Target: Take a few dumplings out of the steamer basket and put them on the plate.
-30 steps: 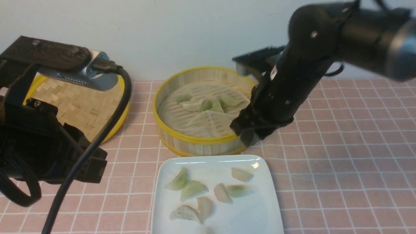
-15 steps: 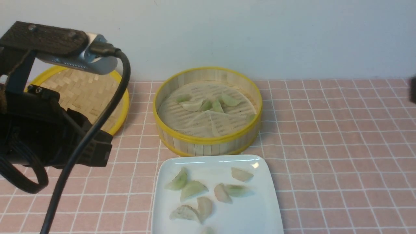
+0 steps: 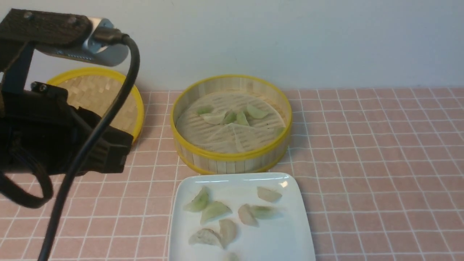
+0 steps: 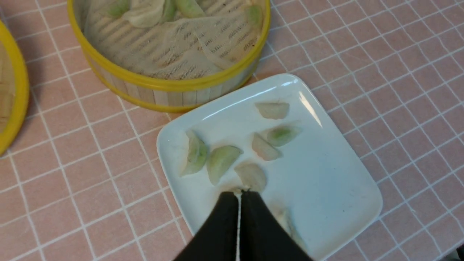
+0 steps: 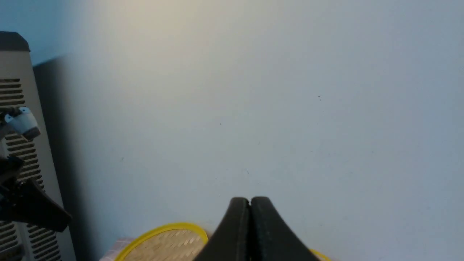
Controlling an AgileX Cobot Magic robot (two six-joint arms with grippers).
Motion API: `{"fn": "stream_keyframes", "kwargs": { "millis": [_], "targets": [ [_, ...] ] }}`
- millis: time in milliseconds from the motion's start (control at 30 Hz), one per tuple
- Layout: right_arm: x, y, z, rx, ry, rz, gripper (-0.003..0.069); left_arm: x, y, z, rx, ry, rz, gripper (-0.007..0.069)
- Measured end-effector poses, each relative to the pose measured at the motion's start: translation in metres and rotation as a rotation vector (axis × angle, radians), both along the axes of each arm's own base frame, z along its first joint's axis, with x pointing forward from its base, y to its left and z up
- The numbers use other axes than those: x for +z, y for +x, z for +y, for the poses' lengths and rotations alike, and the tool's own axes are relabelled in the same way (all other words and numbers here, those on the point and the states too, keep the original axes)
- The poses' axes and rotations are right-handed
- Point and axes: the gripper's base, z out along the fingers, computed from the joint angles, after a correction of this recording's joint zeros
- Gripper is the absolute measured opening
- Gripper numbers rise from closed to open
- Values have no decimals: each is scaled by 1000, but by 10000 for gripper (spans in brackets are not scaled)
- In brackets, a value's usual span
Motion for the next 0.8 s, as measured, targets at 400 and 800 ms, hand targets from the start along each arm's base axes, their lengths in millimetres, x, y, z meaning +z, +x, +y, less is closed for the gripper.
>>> {"fn": "stream_keyframes", "kwargs": {
  "millis": [400,800],
  "targets": [
    [-1,0,0,2,8,12,-15,-7,-107,55,39,-177,-426,-6],
    [-1,0,0,2,8,13,-15,-48,-144,74,46,-233,-537,-6]
  ]
}}
